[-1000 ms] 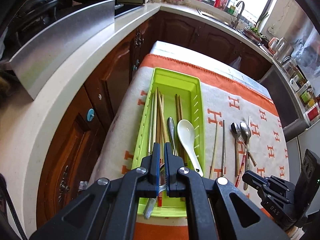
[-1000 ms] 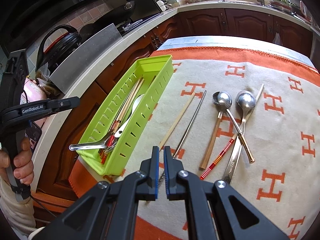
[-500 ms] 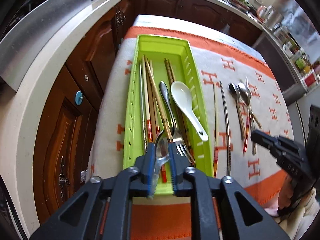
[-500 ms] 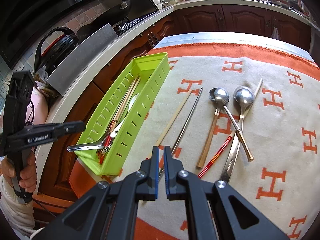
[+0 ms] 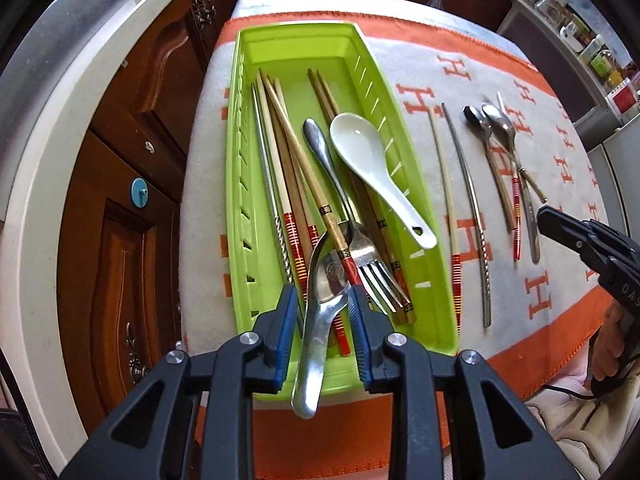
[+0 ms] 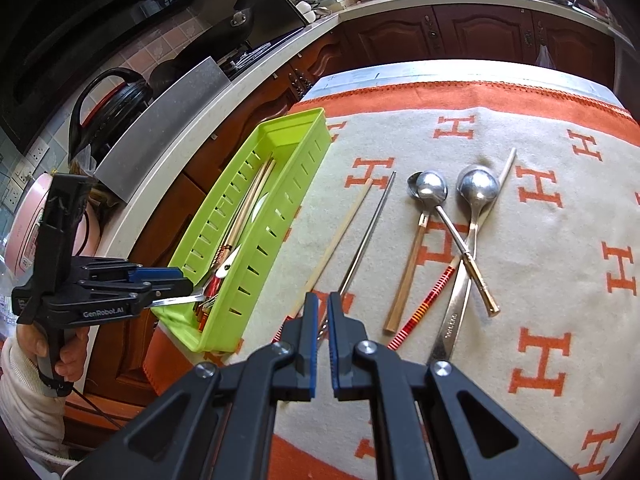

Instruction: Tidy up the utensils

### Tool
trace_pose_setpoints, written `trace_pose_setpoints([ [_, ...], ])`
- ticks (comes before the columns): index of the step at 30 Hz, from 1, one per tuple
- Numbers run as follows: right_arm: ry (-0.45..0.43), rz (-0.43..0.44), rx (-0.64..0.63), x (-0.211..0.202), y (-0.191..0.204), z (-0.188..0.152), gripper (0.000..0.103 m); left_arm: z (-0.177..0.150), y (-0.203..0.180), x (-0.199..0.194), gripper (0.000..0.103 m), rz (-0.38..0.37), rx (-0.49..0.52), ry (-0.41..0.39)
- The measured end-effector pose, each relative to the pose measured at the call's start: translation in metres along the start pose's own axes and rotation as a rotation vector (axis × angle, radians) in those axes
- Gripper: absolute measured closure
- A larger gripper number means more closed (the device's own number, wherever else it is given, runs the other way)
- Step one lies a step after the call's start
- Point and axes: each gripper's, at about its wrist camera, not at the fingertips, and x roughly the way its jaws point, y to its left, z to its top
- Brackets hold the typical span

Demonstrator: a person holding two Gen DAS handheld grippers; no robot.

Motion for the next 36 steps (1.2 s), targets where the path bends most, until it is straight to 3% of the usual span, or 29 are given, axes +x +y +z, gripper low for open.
trace_pose_setpoints([
  [8, -0.01, 0.012, 0.025, -0.003, -0.011, 0.0, 0.099, 0.005, 0.006, 0.027, 0.079, 0.02, 0.009, 0.111],
  [13, -0.007, 0.014, 0.046, -0.001, -0.019, 0.001, 0.098, 0.009, 0.006, 0.035, 0.081, -0.027, 0.013, 0.133],
  [15, -0.006, 0.014, 0.054, 0.0, -0.022, 0.0, 0.098, 0.009, 0.008, 0.035, 0.093, -0.063, -0.005, 0.14],
  [19, -0.001, 0.013, 0.068, 0.001, -0.026, -0.001, 0.098, 0.009, 0.014, 0.032, 0.1, -0.084, -0.066, 0.138],
  [25, -0.004, 0.015, 0.08, 0.001, -0.029, -0.002, 0.098, 0.003, 0.013, 0.01, 0.102, -0.036, -0.104, 0.094],
  [36, -0.005, 0.026, 0.077, -0.001, -0.027, -0.004, 0.098, 0.008, 0.012, -0.035, 0.102, 0.155, -0.119, -0.091],
])
